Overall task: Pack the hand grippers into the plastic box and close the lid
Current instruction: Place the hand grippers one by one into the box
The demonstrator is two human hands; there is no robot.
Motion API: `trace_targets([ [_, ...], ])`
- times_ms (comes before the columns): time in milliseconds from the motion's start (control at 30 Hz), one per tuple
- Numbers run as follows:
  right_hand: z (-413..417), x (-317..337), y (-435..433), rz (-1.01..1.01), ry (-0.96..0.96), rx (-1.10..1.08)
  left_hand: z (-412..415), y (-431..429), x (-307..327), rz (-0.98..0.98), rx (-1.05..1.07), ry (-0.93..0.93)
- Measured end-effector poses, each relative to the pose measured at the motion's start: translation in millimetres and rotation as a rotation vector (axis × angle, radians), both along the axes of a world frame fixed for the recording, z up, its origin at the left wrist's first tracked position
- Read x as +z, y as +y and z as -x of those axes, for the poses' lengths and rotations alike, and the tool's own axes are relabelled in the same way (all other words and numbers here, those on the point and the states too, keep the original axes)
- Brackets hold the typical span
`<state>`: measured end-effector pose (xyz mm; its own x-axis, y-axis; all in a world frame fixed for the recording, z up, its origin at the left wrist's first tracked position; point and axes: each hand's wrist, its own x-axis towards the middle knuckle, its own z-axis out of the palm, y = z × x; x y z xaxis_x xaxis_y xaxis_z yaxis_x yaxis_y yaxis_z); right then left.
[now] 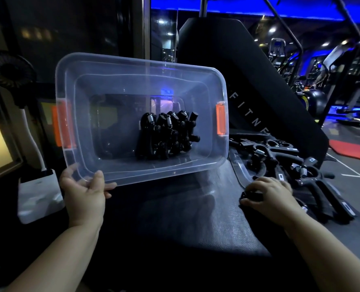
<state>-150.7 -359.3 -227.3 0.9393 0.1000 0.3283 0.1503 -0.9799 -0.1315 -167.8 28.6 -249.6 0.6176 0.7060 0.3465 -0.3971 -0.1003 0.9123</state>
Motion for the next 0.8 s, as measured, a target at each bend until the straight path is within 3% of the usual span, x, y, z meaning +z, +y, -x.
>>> trace_targets([
  [267,-2,2,56,-0.154,0.06,0.202,-1,0,-1,-0.006,0.016,0.005],
  [533,-9,4,83,-0.193,0.124,0.238,1,0,-1,0.0,0.007,0.015],
  [667,2,12,60,-0.279,0.082,0.162,0,1,-1,-0.006,-0.005,0.015],
  [800,15,10,24,-0.308,0.09,-0.077,0,2,-1,-0.011,-0.007,0.01],
])
